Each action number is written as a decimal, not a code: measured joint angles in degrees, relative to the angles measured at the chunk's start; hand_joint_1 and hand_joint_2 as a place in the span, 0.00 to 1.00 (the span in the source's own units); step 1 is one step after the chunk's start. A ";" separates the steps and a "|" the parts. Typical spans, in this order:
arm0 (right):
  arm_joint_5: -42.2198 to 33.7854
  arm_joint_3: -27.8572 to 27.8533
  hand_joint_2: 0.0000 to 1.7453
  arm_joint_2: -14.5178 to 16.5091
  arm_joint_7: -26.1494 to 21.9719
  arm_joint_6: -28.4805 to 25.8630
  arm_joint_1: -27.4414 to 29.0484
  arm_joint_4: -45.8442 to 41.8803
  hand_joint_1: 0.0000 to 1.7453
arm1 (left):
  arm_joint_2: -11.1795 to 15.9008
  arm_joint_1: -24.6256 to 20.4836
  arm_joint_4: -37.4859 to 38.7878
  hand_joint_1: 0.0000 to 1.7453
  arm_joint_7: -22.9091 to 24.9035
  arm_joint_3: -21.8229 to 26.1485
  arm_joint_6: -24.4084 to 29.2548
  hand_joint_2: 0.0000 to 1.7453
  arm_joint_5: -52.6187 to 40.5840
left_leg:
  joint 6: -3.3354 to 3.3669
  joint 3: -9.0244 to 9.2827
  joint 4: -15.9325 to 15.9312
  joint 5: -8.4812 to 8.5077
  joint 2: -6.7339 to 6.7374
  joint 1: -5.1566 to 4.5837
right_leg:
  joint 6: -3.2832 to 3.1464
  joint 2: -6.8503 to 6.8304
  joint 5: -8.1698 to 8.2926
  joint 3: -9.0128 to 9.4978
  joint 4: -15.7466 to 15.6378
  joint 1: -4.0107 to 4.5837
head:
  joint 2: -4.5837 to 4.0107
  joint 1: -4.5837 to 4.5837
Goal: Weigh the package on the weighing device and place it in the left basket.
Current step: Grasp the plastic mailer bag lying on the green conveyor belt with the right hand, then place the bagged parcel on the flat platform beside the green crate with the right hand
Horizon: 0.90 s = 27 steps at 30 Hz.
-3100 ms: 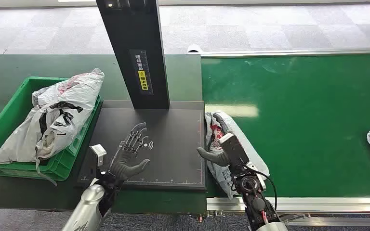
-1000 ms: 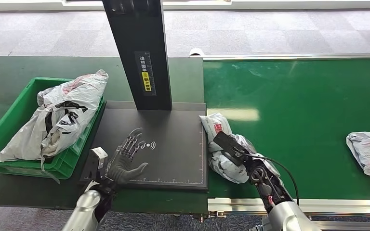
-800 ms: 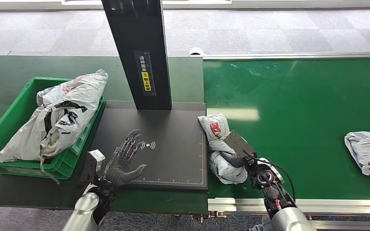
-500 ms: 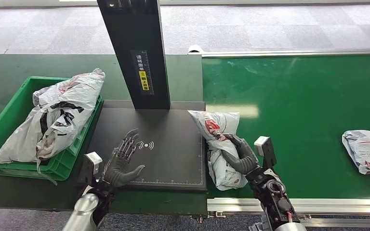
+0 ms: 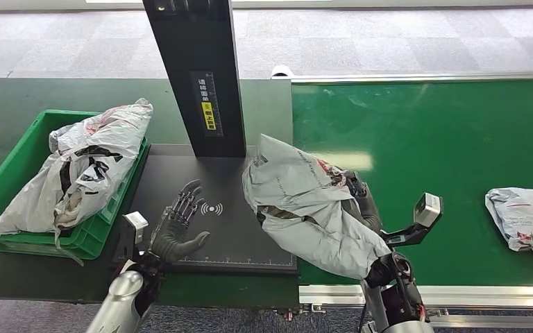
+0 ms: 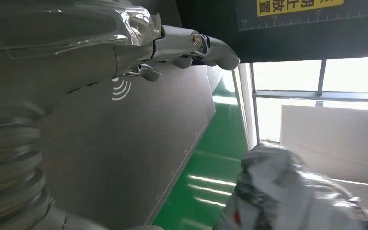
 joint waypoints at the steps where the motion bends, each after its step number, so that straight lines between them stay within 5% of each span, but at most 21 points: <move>1: -0.58 0.05 1.00 0.13 -0.11 0.25 0.33 -0.77 1.00 | 0.01 0.03 -0.03 0.00 -0.02 0.00 0.05 1.00 0.05 | 0.00 -0.01 0.00 0.00 -0.01 0.00 | 0.00 0.00 0.00 0.00 0.00 0.00 | 0.00 0.00; 4: 0.78 0.42 1.00 0.44 -0.92 -1.37 1.50 -4.19 1.00 | -0.04 0.40 -0.73 0.00 -1.30 0.26 2.03 1.00 0.57 | 0.00 -0.01 0.00 -0.01 0.00 0.01 | 0.00 0.00 0.00 -0.02 0.00 0.01 | 0.00 -0.01; 9: 14.29 3.02 1.00 0.13 -3.98 -13.74 2.31 -8.49 1.00 | -1.17 2.05 -7.55 0.00 -8.12 3.41 14.60 1.00 3.48 | -0.01 0.00 -0.02 -0.01 0.02 0.03 | 0.00 0.01 0.00 -0.04 0.00 0.03 | 0.00 -0.02; 13: 22.17 6.47 1.00 -0.44 -6.05 -20.60 2.27 -8.77 1.00 | -2.07 3.88 -15.58 0.00 -9.19 5.32 21.97 1.00 3.85 | -0.01 -0.01 -0.02 0.00 0.01 0.03 | 0.00 0.00 0.00 -0.02 0.01 0.03 | 0.01 -0.01; 20: 26.50 9.91 1.00 -0.83 -6.68 -24.65 2.08 -8.77 1.00 | -3.11 5.51 -23.33 0.00 -9.27 6.78 25.65 1.00 4.15 | -0.01 -0.01 -0.01 0.00 0.00 0.01 | 0.00 -0.01 0.00 -0.01 0.01 0.01 | 0.01 -0.01; 27: 40.12 14.10 1.00 -1.30 -5.49 -37.97 -0.16 -8.13 1.00 | -3.92 6.89 -28.40 0.00 -9.27 7.53 25.81 1.00 5.76 | -0.01 0.01 -0.02 0.00 0.00 0.02 | 0.00 0.00 0.00 0.00 0.01 0.02 | 0.01 -0.01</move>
